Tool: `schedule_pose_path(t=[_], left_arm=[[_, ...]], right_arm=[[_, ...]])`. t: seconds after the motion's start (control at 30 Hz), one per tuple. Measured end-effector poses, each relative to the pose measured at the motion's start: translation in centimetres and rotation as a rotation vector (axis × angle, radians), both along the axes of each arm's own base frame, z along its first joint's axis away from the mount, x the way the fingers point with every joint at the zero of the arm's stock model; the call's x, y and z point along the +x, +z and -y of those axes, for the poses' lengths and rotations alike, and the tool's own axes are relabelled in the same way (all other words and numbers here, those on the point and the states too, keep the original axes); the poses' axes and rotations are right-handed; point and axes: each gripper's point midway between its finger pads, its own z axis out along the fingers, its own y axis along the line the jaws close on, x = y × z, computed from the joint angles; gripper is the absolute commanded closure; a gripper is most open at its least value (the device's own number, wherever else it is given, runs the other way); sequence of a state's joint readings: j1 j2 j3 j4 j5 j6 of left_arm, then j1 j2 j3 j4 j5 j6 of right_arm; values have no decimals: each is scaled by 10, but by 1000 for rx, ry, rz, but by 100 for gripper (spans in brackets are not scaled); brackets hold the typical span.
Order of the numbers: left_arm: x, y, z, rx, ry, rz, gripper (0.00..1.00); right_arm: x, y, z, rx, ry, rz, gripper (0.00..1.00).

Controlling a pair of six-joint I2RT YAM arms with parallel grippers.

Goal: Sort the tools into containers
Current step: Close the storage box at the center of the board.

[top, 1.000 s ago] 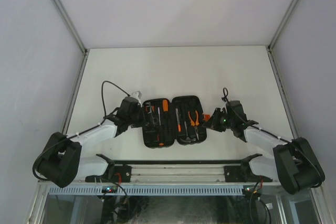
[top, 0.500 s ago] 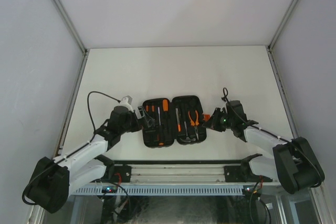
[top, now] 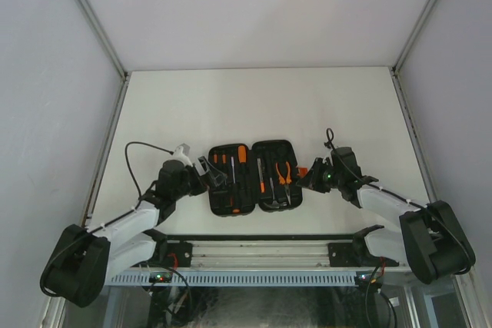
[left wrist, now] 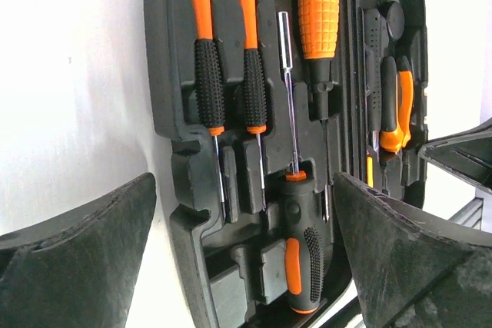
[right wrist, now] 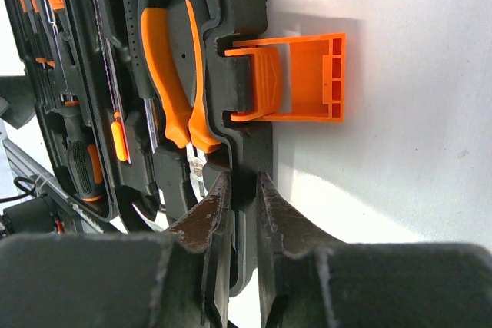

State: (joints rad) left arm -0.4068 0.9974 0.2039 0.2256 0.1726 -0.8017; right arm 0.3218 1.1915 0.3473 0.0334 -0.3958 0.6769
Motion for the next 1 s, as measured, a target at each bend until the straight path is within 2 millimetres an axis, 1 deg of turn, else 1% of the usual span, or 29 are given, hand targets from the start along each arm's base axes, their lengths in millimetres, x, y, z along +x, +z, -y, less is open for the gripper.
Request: schedule_pose_path(t=[0.13,0.27,0.37,0.47,0.53,0.6,0.7,0.8,0.87,1.0], left_arm=[[2,-1,4,-17,-10,-2,1],[4,-2,8,-35,-18,-6,2],[5,-2,12,-49,-26,-4,2],[6,-1,13,-56,-30,4,3],[7,-1,13,-57,-29,8,4],[7,-1,13,-57,-29,9,5],[7,2,12,-60,-28,18,7],[8,6,12,-65,-26,33,10],[9,9,12,-71,-27,44,12],[8,18,15,-90,-40,71,15]], right_arm=[[0,0,0,3,1,-1,88],[0,0,-1,7,4,-1,84],[0,0,-1,8,4,-1,77],[1,2,-1,13,3,2,68],[1,6,-1,19,4,16,64],[2,13,0,23,1,40,62],[6,24,4,27,-20,79,61],[12,30,14,16,-66,105,62],[14,28,22,-9,-104,104,64],[15,18,38,-61,-165,71,75]])
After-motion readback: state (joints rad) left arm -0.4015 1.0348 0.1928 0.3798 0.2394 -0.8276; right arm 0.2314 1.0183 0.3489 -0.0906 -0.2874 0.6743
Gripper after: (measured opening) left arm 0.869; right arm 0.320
